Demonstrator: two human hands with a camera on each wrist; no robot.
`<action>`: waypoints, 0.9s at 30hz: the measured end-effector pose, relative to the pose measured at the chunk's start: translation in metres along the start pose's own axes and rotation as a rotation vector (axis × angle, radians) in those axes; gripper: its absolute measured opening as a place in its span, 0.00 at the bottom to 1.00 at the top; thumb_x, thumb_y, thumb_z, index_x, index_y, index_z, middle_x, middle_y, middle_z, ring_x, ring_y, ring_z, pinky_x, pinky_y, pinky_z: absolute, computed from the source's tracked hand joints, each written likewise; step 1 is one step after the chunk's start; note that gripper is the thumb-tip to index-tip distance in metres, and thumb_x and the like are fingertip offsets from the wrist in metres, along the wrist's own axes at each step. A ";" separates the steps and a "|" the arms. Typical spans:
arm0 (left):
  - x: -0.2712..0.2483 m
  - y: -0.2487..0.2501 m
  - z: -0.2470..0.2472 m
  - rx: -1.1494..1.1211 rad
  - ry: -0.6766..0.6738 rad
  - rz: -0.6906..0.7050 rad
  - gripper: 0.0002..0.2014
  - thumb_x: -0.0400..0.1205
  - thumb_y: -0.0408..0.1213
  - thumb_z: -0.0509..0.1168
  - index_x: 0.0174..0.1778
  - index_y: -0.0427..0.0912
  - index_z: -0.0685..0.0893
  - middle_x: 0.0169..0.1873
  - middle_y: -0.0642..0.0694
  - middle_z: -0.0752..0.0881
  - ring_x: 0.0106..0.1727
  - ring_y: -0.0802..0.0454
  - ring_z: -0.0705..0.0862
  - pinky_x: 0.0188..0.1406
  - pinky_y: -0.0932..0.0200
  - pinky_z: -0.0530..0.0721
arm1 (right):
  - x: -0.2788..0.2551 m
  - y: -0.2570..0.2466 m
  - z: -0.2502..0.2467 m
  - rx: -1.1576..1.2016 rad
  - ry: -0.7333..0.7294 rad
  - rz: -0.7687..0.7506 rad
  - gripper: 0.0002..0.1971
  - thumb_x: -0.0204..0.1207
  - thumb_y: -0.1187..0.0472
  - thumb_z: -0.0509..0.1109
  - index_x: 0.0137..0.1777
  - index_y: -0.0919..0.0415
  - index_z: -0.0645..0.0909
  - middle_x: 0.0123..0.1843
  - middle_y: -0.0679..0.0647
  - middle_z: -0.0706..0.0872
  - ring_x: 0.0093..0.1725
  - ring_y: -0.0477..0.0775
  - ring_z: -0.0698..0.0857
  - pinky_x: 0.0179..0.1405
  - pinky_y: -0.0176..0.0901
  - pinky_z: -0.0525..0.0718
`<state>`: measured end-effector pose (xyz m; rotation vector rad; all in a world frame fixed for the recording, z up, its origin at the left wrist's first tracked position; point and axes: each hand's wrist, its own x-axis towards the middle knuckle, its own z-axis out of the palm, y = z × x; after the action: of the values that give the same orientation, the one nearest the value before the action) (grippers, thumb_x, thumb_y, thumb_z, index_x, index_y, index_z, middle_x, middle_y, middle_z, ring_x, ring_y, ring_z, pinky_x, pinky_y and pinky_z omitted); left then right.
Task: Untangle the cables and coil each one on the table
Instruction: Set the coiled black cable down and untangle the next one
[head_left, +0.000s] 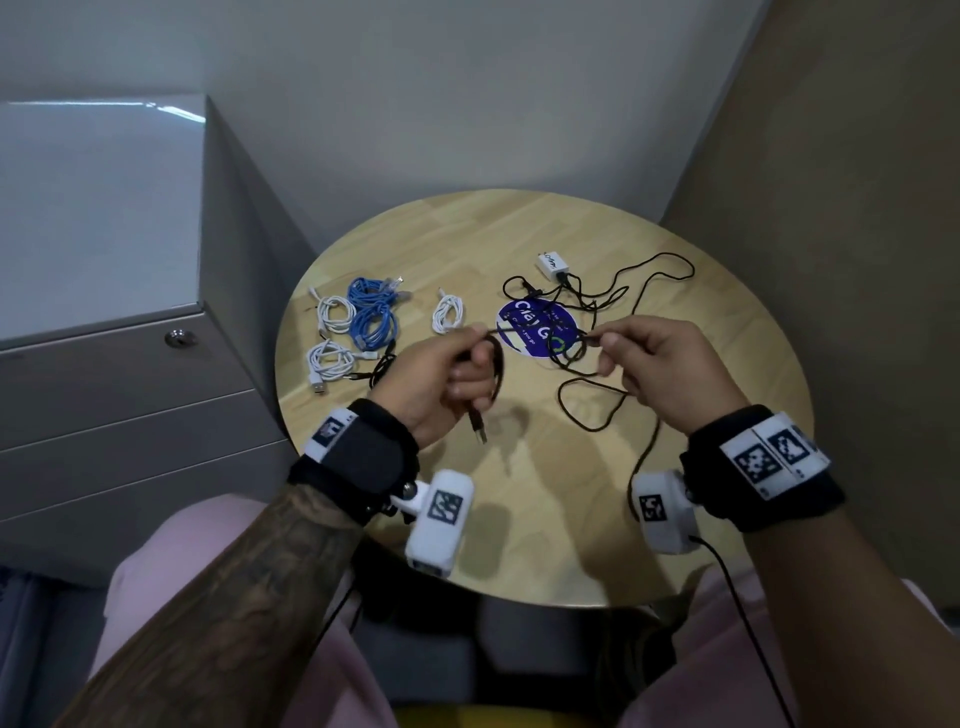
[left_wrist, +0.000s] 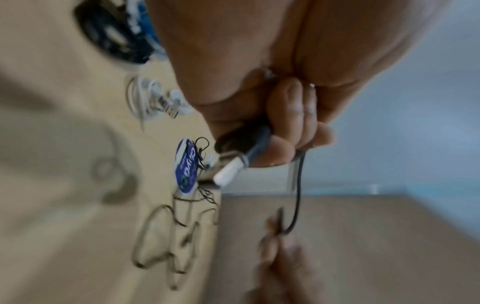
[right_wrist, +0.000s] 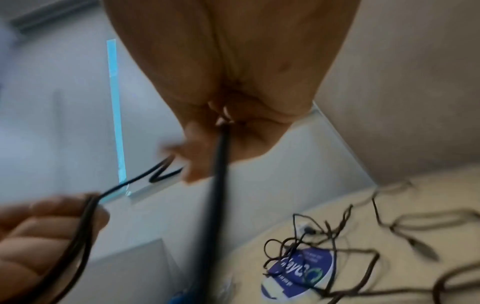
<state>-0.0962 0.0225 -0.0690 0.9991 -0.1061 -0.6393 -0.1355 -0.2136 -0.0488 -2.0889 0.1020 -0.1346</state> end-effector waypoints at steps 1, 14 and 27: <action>0.000 0.006 -0.005 -0.140 -0.023 0.010 0.17 0.87 0.41 0.54 0.30 0.45 0.71 0.17 0.56 0.61 0.17 0.60 0.59 0.23 0.63 0.70 | 0.002 0.002 0.000 -0.066 0.041 0.012 0.08 0.86 0.62 0.66 0.51 0.55 0.88 0.31 0.42 0.85 0.27 0.36 0.79 0.33 0.37 0.75; 0.009 0.016 -0.028 -0.326 0.228 0.375 0.11 0.89 0.29 0.51 0.51 0.33 0.79 0.36 0.46 0.84 0.39 0.52 0.86 0.53 0.55 0.86 | -0.029 -0.030 0.041 -0.273 -0.493 0.002 0.14 0.87 0.51 0.66 0.39 0.52 0.81 0.20 0.39 0.76 0.23 0.39 0.74 0.29 0.31 0.72; 0.000 -0.022 0.021 0.240 -0.211 -0.015 0.11 0.77 0.37 0.55 0.42 0.34 0.80 0.25 0.46 0.69 0.25 0.52 0.69 0.40 0.55 0.81 | -0.009 -0.012 0.016 -0.076 0.024 -0.215 0.06 0.83 0.59 0.73 0.44 0.56 0.88 0.34 0.50 0.86 0.35 0.44 0.80 0.39 0.43 0.78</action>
<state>-0.1133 -0.0015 -0.0753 1.1619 -0.3685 -0.7572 -0.1417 -0.1928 -0.0473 -2.1707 -0.1054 -0.2898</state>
